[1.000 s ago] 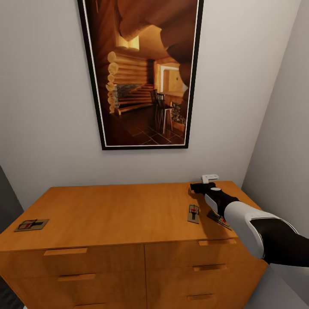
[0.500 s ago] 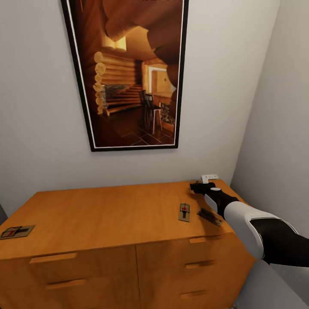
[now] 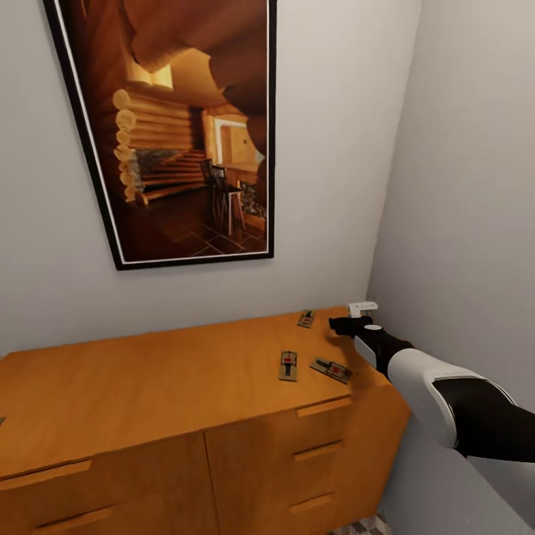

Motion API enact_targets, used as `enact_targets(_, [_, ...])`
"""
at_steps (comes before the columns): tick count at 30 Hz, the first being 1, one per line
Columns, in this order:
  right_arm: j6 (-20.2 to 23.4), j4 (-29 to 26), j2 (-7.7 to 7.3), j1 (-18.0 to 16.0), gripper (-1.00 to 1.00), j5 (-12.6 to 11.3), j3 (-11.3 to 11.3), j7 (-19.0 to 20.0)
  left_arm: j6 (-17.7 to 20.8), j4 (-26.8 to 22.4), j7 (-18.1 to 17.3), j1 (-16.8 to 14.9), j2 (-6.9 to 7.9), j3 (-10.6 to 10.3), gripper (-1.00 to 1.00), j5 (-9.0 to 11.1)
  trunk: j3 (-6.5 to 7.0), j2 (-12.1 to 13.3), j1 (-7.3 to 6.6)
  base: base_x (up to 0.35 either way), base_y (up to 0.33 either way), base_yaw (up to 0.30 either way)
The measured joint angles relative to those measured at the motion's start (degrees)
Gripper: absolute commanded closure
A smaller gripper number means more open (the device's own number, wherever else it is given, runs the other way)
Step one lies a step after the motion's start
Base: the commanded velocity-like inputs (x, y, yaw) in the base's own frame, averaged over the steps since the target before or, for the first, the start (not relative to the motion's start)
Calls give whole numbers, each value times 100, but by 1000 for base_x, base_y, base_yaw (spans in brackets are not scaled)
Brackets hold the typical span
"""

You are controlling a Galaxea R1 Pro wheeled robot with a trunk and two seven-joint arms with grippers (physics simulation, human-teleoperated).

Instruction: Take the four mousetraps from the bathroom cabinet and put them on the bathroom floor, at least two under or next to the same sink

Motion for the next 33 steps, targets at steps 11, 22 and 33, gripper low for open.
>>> enact_targets(11, [0,-1,8,1,-100,0,0,0,-2,5,2,0,2,2,-100,0,28,0,1,-38,182,-258])
enact_targets(22, [0,-1,17,1,-100,0,0,0,-2,4,2,1,3,0,-100,0,32,1,1,-116,272,-196])
enact_targets(33, [0,-1,22,2,-100,0,0,0,-1,3,2,1,0,-3,-100,-1,32,0,1,-116,273,-22])
